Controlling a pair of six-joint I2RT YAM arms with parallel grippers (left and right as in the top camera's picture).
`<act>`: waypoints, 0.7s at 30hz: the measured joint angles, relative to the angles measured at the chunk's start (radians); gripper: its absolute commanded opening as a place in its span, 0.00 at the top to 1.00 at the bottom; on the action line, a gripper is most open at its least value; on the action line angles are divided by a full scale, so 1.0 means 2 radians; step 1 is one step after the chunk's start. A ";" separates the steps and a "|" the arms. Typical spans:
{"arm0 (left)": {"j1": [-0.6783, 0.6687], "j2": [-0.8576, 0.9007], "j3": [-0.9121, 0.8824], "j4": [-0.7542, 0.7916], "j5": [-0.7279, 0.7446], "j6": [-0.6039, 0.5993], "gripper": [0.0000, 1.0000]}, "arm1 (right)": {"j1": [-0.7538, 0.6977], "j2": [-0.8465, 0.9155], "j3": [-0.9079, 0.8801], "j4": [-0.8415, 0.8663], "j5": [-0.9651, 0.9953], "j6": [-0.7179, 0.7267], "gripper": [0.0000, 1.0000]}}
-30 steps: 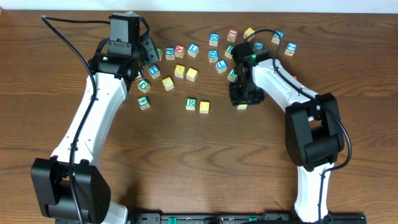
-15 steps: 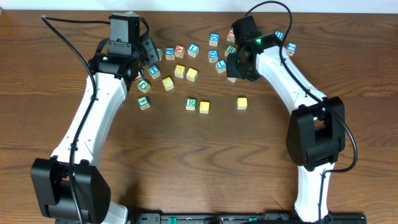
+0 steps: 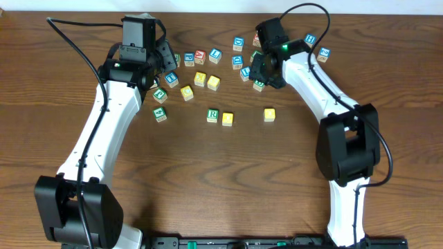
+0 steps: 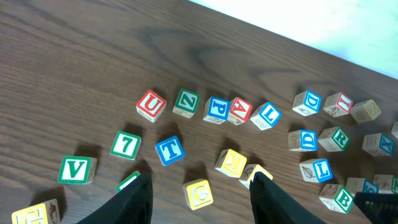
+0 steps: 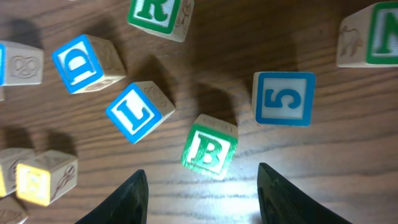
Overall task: Spell out ROBOT
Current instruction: 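Move the right gripper to the green B block and grasp it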
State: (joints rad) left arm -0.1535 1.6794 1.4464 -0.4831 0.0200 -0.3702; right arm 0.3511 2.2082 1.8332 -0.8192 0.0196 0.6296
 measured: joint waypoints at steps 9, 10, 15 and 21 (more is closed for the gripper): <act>0.000 0.000 0.000 0.000 0.000 0.000 0.50 | 0.000 0.024 0.000 0.013 0.002 0.007 0.52; 0.000 0.000 0.000 0.000 0.000 0.000 0.50 | 0.000 0.027 0.000 0.014 0.002 0.007 0.52; 0.000 0.000 0.000 0.000 0.000 0.000 0.50 | 0.000 0.044 0.000 0.019 0.003 0.007 0.55; 0.000 0.000 0.000 0.000 0.000 0.000 0.50 | 0.000 0.046 -0.001 0.026 0.008 0.008 0.64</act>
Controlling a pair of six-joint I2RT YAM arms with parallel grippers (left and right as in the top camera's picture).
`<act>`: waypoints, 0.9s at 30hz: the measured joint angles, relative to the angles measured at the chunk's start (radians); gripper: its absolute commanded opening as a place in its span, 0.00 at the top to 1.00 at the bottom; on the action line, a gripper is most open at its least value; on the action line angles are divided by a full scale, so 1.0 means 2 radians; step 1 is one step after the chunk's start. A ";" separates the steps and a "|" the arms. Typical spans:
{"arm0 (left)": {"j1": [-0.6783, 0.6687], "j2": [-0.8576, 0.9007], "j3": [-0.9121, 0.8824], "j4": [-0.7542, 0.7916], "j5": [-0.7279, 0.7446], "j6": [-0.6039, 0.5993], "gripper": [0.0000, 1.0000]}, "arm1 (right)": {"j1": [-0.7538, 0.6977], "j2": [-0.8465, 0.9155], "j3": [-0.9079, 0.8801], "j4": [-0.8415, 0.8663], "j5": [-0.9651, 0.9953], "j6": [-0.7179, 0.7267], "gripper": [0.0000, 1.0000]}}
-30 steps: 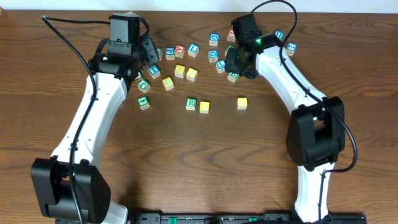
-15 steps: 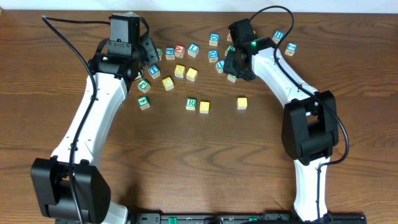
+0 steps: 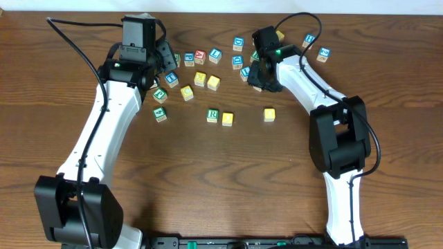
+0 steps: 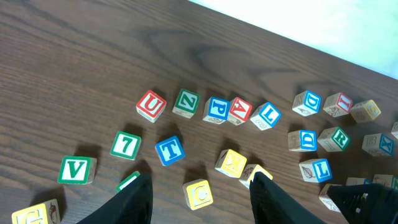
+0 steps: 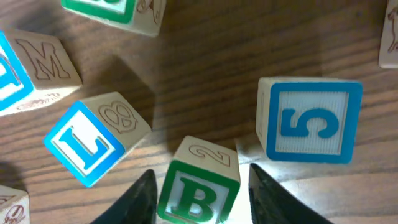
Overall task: Spell out ROBOT
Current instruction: 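Move the right gripper to the green B block and grasp it, then place the green B block between the two yellow blocks, release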
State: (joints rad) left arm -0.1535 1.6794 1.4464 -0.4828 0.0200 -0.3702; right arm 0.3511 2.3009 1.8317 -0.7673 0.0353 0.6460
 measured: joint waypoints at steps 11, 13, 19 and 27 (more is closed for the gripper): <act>0.000 0.000 0.000 0.000 0.000 0.000 0.50 | 0.000 0.000 0.000 0.003 0.011 -0.013 0.72; 0.000 0.000 0.000 0.000 0.000 0.000 0.50 | 0.000 0.000 0.000 0.003 0.011 -0.023 0.73; 0.000 0.000 0.000 0.000 0.000 0.000 0.50 | 0.000 0.000 0.000 0.001 -0.013 -0.072 0.73; 0.000 0.000 0.000 0.000 0.000 0.000 0.50 | 0.001 -0.018 0.000 -0.046 -0.086 -0.117 0.76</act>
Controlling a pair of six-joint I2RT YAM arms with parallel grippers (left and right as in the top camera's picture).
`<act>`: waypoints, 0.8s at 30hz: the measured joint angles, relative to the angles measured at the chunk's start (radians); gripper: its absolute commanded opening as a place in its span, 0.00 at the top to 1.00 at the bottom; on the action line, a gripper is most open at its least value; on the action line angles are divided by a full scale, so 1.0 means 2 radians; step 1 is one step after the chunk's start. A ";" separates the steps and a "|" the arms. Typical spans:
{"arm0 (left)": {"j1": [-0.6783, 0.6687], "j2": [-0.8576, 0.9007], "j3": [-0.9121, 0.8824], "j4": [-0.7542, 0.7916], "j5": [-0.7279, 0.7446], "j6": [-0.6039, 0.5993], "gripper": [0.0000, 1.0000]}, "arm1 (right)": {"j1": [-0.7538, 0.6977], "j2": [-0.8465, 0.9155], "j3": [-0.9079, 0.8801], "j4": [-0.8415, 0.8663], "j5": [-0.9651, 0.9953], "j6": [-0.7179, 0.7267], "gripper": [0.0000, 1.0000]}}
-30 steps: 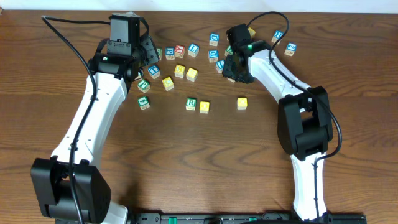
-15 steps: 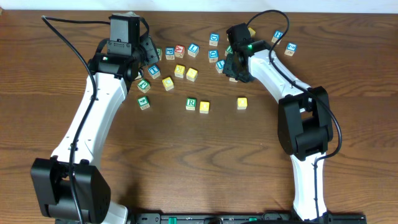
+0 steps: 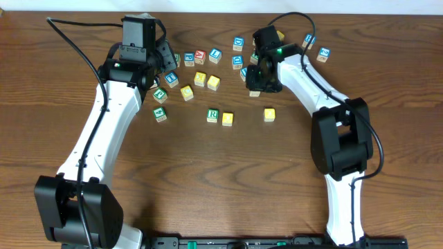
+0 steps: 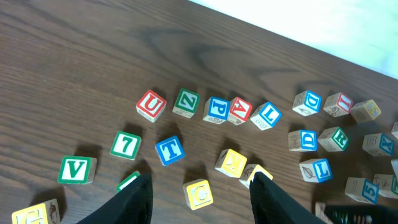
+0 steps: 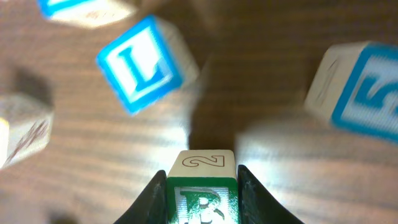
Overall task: Spell out ROBOT
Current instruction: 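Place the green B block between the two yellow blocks, release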
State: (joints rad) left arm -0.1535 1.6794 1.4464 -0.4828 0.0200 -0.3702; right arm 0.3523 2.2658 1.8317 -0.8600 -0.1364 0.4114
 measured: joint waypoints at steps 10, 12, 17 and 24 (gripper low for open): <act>0.000 0.000 0.000 0.000 0.000 0.000 0.50 | 0.024 -0.008 0.000 -0.086 -0.021 -0.025 0.77; 0.000 0.000 0.000 0.000 0.000 0.000 0.50 | 0.035 -0.008 0.000 -0.094 -0.009 -0.028 0.78; 0.000 0.000 0.000 -0.001 0.000 0.000 0.50 | 0.054 -0.008 0.000 -0.114 0.022 -0.029 0.78; 0.000 0.000 0.000 -0.002 0.000 0.000 0.50 | 0.057 -0.008 0.000 -0.124 0.049 -0.026 0.71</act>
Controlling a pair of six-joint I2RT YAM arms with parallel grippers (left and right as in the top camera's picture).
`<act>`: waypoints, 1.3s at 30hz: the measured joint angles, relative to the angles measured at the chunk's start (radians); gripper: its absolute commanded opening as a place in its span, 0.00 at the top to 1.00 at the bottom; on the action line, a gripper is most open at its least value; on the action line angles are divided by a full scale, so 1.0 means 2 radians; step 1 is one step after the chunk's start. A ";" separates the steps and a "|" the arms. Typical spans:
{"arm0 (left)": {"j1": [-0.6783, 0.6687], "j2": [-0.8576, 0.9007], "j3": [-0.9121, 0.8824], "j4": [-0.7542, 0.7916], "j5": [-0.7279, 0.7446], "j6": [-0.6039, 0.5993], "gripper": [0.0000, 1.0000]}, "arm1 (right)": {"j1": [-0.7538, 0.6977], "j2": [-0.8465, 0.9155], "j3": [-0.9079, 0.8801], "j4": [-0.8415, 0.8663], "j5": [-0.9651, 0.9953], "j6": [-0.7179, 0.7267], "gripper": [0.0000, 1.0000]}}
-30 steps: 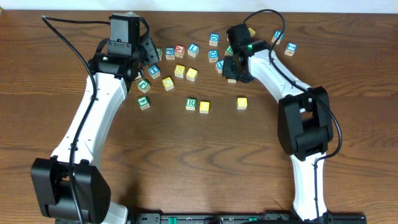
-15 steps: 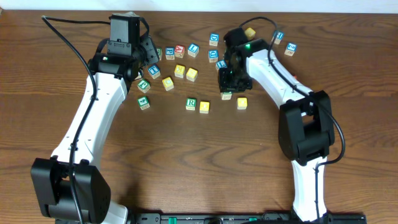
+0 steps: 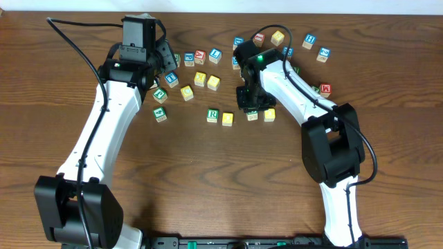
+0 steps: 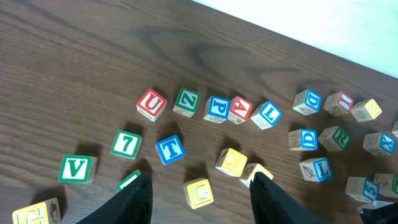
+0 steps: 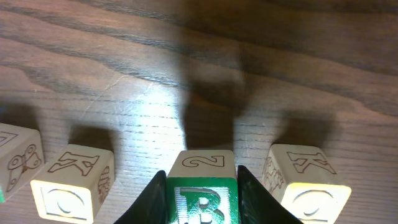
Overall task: Spell out ROBOT
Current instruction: 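Place the green B block between the two yellow blocks, release, then move the left gripper over the blue T block at upper left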
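My right gripper (image 5: 201, 200) is shut on a green B block (image 5: 201, 167). It holds the block down in the front row, between two yellow blocks (image 5: 70, 182) (image 5: 309, 179). From overhead the row reads green R block (image 3: 212, 115), yellow block (image 3: 228, 119), B block (image 3: 252, 115) under the right gripper (image 3: 250, 105), then yellow block (image 3: 269, 115). A blue T block (image 4: 169, 149) lies in the back-left group. My left gripper (image 4: 200, 200) hangs open above a yellow C block (image 4: 199, 193), not touching it.
Loose blocks U (image 4: 151, 104), Z (image 4: 186, 101), P (image 4: 216, 109), A (image 4: 240, 110) and L (image 4: 266, 114) lie in a line at the back. More blocks sit behind the right arm, and a red block (image 3: 325, 88) lies to its right.
My right gripper, shut on the B block, has moved from the back cluster forward and left. It now has the block in the gap between the two yellow blocks. The left arm stayed put.
First my right gripper hung open over the B block in the back cluster, beside L and 5. Then it was lower, its fingers around the block. Then it was shut on the block and raised, and now it is down in the front row. The left gripper stayed open throughout.
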State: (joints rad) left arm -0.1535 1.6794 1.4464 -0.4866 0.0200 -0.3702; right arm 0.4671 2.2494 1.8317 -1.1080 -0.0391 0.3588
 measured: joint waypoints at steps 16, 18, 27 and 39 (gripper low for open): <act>0.000 0.000 0.000 0.000 0.000 0.000 0.50 | 0.002 0.000 0.000 0.000 0.007 0.001 0.64; 0.000 0.000 0.000 0.000 0.000 0.000 0.50 | 0.002 0.000 0.000 0.001 0.007 0.001 0.63; 0.000 0.000 0.000 -0.001 0.000 0.000 0.50 | 0.000 0.000 0.010 0.003 0.007 0.002 0.62; 0.000 0.005 0.000 0.002 0.000 -0.004 0.50 | -0.012 0.000 0.093 -0.001 0.019 0.002 0.57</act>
State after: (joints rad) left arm -0.1535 1.6901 1.4464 -0.4816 0.0200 -0.3786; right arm 0.4427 2.2494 2.0178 -1.1107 -0.0013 0.3626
